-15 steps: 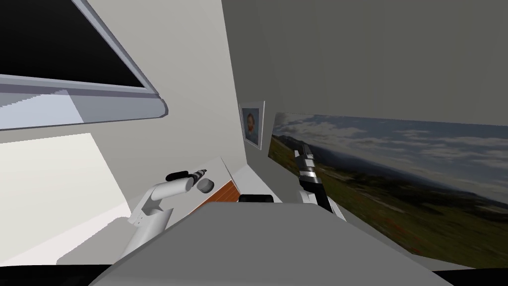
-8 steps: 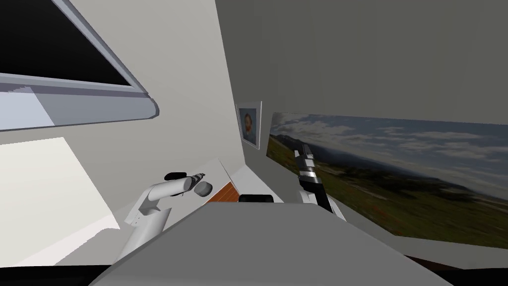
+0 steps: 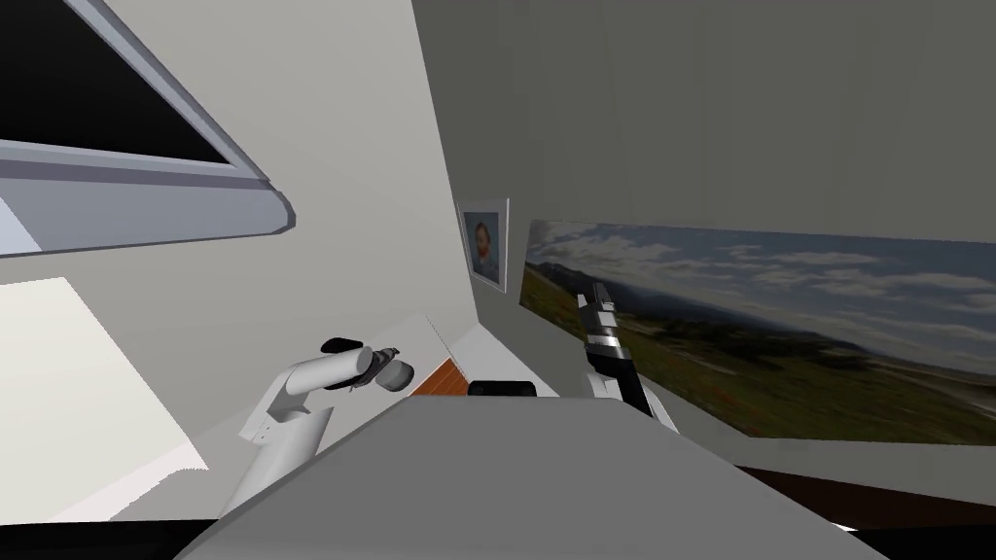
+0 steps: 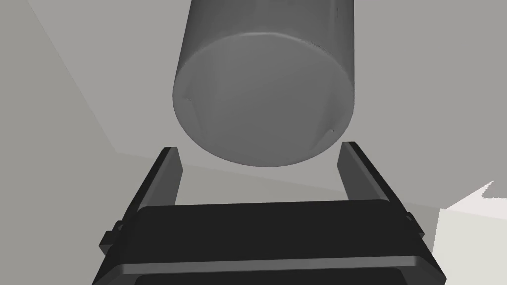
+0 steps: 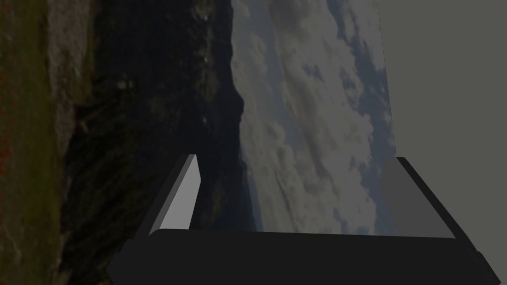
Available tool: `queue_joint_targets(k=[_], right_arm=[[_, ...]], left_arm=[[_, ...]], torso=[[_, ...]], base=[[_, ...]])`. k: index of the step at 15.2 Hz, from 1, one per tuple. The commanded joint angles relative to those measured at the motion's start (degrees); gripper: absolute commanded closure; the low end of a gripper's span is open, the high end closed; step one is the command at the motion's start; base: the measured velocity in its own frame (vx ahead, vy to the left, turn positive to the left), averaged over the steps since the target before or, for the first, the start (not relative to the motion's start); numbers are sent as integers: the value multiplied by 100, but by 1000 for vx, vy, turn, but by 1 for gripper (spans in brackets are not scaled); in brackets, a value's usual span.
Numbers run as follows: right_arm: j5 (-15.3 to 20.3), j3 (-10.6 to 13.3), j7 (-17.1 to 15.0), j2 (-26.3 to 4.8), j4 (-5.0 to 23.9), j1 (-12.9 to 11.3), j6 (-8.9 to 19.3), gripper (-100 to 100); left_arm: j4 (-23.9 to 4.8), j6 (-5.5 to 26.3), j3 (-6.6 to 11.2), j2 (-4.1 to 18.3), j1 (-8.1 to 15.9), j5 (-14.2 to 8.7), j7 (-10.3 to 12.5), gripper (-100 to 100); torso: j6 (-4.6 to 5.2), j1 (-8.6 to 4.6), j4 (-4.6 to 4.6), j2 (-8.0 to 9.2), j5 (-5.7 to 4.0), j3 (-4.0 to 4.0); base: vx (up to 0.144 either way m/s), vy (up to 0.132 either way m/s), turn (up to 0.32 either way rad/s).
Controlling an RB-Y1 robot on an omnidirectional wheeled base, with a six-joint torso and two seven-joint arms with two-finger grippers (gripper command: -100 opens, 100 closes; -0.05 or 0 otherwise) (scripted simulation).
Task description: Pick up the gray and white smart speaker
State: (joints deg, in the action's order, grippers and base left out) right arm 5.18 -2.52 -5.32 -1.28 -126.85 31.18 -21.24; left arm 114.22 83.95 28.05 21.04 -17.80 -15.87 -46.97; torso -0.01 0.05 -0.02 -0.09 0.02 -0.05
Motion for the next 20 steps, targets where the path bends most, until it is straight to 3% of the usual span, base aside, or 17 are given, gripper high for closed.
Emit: queue_joint_targets(k=[1, 4, 5, 6, 10, 11, 12, 16, 20], right_arm=[[0, 0, 0, 0, 0, 0, 0, 0], [0, 0, 0, 0, 0, 0, 0, 0], [0, 0, 0, 0, 0, 0, 0, 0], [0, 0, 0, 0, 0, 0, 0, 0], [0, 0, 0, 0, 0, 0, 0, 0], [0, 0, 0, 0, 0, 0, 0, 0], [0, 0, 0, 0, 0, 0, 0, 0], [0, 0, 0, 0, 0, 1, 0, 0], [0, 0, 0, 0, 0, 1, 0, 0]], left_arm=[[-25, 163, 23, 7, 14, -19, -41, -100], [-71, 462, 70, 13, 33, -71, -125, -100], [-40, 346, 57, 4, 11, -55, -93, -100], [-231, 197, -18, -3, 39, -5, -59, -100], [-516, -80, -136, -16, 80, 76, 7, -100], [-428, 29, -89, -4, 71, 41, -23, -100], [-454, -5, -98, -4, 76, 47, -17, 100], [-451, -9, -94, -2, 77, 48, -14, 100], [-40, 382, 61, 5, 11, -60, -103, 100]], torso=[[0, 0, 0, 0, 0, 0], [0, -3, 0, -2, -1, -1], [0, -3, -1, -4, -1, -2], [-2, -4, -1, -3, -1, -2], [0, 2, 0, 2, 1, 1], [-1, 2, 0, 2, 1, 1], [-2, 0, 0, 1, 0, 1], [-1, -6, -2, -2, 1, -2], [-7, -17, -1, -4, -6, -2]], base=[[-2, 11, -73], [1, 6, -83], [0, 3, -25], [-8, 9, -27], [-15, 17, -50], [-9, 9, -18], [0, 0, 0], [0, 0, 0], [14, -17, 58]])
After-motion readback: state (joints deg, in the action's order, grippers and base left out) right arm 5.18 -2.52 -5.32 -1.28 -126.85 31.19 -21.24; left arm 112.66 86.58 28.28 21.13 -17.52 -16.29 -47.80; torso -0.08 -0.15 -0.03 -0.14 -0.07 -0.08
